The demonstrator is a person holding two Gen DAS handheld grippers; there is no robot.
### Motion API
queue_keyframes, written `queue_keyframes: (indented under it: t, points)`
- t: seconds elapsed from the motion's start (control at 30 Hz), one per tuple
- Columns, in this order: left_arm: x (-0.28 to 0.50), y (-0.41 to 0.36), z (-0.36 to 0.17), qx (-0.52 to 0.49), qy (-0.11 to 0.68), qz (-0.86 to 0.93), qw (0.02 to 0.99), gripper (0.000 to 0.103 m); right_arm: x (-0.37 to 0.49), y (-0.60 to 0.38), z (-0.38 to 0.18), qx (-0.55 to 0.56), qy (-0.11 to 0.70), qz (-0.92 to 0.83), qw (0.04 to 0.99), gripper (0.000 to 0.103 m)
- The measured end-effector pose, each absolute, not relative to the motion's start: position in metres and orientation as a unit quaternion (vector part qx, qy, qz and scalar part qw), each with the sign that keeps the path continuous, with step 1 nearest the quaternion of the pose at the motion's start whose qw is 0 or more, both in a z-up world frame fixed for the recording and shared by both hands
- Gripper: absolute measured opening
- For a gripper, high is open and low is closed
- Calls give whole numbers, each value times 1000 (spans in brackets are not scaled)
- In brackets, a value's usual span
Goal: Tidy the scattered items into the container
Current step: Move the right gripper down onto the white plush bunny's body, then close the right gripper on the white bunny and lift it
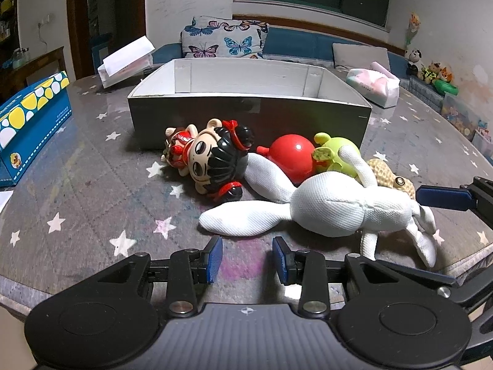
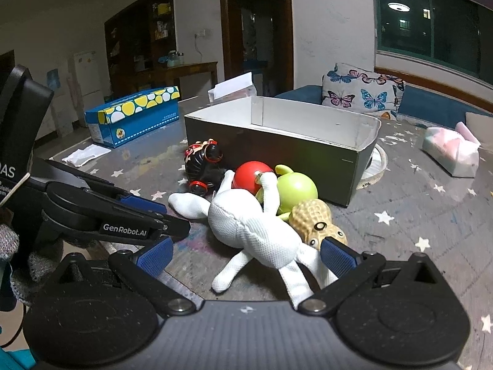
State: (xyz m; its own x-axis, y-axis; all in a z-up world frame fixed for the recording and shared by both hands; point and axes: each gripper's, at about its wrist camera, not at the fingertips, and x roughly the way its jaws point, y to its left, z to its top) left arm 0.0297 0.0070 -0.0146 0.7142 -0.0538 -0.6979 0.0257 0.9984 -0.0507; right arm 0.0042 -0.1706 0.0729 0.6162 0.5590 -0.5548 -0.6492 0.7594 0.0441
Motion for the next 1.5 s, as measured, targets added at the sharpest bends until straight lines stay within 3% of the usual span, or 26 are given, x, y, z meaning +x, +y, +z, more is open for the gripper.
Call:
queue_keyframes:
  t: [0.43, 0.73, 0.93, 1.5]
  points:
    - [34, 22, 6, -46, 362, -32, 930, 38, 17, -151, 72, -117, 283, 359, 881, 83]
    - [41, 15, 12, -57, 370, -64, 925, 38, 20, -151, 69, -121, 299, 369, 872, 64]
    - [44, 16, 19, -77, 380, -76, 919, 38, 21, -153, 69, -112, 309, 384, 863, 46]
    - [66, 31, 14, -186, 433, -116, 874, 38, 32, -141, 64, -115, 316, 399, 853, 44]
